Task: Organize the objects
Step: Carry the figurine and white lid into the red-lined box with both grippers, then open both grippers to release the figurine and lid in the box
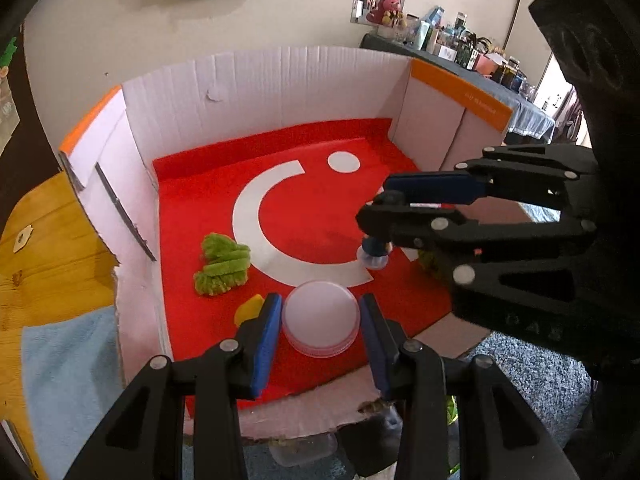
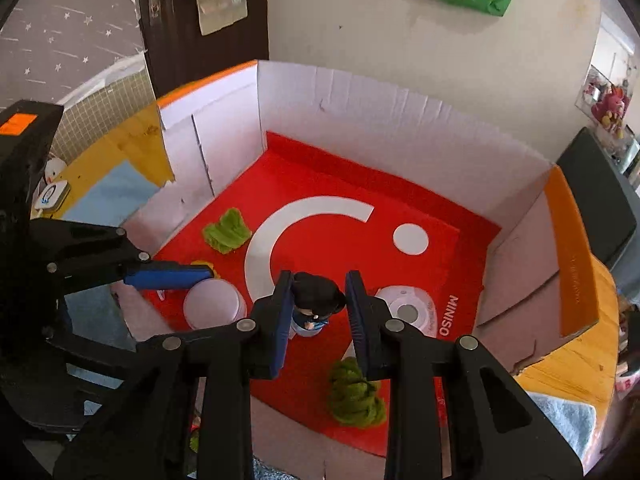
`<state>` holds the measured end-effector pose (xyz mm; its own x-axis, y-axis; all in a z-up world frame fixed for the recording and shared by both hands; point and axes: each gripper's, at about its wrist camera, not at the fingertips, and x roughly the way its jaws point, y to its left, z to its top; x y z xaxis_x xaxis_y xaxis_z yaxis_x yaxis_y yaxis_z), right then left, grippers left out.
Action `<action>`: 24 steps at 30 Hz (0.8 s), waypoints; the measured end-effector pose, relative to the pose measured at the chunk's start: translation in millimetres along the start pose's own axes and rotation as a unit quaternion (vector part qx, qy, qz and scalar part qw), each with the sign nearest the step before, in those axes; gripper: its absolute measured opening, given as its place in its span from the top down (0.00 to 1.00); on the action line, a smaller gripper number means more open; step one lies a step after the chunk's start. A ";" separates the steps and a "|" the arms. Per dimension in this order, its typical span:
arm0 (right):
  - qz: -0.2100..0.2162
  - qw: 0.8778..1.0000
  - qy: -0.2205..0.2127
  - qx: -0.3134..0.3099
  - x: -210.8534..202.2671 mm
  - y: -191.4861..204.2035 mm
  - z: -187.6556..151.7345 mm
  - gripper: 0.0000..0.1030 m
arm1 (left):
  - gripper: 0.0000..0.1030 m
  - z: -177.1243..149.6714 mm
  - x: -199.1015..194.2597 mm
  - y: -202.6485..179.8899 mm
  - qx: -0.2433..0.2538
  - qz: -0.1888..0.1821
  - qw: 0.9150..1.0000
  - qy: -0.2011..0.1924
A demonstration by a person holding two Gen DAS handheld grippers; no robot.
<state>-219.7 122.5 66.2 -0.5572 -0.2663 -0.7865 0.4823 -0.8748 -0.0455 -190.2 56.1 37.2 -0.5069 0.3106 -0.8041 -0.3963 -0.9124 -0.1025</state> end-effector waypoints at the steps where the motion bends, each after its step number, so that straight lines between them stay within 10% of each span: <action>1: 0.001 1.000 0.002 -0.001 0.3 0.7 -1.0 0.76 | 0.60 0.3 0.3 -0.6 0.001 -0.001 1.000 0.001; 24: 0.019 0.998 0.046 -0.026 -16.2 5.1 -27.7 0.76 | 0.60 -1.2 -0.7 -6.4 0.017 0.002 1.000 0.011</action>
<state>-189.5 133.5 61.6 -0.4740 -0.2581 -0.8418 0.5377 -0.8420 -0.0446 -186.4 61.3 37.7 -0.4914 0.3010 -0.8173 -0.4200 -0.9040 -0.0804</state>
